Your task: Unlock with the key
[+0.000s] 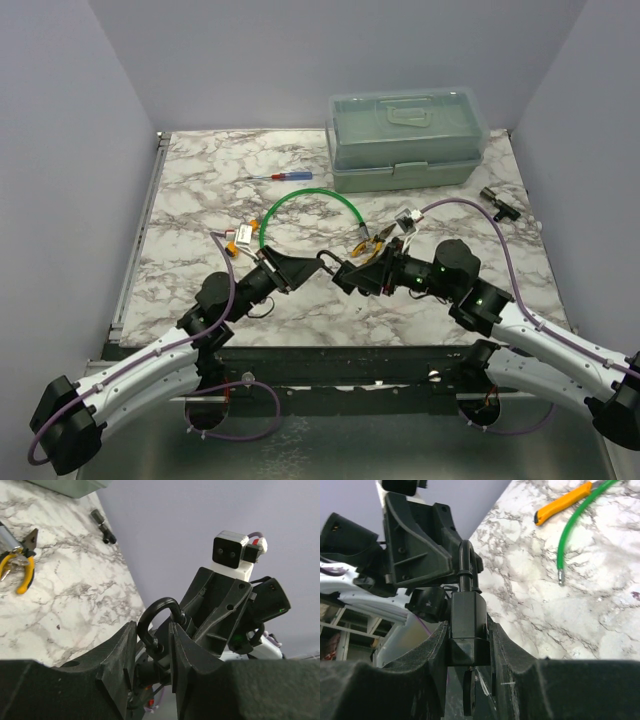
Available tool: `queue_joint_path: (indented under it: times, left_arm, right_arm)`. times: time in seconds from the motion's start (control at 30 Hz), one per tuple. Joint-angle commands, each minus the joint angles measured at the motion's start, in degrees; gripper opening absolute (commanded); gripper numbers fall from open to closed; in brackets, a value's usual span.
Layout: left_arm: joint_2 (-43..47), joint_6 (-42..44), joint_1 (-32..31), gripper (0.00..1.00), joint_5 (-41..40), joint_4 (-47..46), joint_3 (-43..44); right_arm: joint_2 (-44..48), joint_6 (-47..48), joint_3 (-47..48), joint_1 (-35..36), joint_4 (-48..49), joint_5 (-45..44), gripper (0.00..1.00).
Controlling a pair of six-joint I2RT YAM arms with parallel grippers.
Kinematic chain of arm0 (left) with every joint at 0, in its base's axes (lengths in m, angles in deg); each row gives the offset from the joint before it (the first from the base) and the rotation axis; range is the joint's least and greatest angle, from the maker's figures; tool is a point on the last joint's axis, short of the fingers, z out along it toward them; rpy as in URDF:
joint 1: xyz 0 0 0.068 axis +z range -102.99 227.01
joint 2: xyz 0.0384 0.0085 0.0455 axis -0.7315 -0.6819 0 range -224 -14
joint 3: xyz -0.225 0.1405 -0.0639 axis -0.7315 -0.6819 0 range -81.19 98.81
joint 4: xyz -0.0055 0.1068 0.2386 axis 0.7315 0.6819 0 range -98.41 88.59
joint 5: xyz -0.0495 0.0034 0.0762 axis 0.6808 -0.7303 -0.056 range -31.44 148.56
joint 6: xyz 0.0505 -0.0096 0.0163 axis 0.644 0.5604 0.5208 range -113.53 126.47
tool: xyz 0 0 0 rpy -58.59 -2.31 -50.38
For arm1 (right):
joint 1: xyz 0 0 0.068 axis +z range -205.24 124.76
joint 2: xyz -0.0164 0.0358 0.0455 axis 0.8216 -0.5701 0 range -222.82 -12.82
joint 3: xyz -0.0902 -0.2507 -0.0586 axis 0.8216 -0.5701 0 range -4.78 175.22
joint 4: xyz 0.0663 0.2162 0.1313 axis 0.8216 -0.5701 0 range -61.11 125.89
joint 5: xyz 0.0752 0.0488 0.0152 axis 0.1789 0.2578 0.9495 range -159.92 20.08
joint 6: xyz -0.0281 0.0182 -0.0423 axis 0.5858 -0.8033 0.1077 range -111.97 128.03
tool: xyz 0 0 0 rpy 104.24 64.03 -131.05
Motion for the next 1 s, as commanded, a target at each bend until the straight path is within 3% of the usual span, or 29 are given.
queue_joint_path:
  times: [0.0,0.13,0.33,0.5,0.97]
  left_arm:
    - [0.37,2.79,0.11,0.37,3.6,8.17,3.88]
    - [3.52,3.7,0.1,0.37,3.29,17.2,5.2]
    - [5.03,5.03,0.1,0.24,2.89,23.42,6.75]
    - [0.76,5.36,0.1,0.12,2.79,22.24,7.6]
    - [-11.44,8.9,0.12,0.07,3.9,16.15,11.54]
  right_arm:
    - [0.87,0.22,3.38,0.28,-1.43,-6.0,0.0]
    - [0.93,0.76,3.85,0.28,-2.52,-6.47,0.0]
    - [-0.28,0.86,3.93,0.28,-2.5,-6.11,0.0]
    - [-1.32,0.06,3.63,0.28,-0.67,-3.96,0.0]
    - [-4.46,-2.95,1.33,0.31,5.15,1.61,0.0]
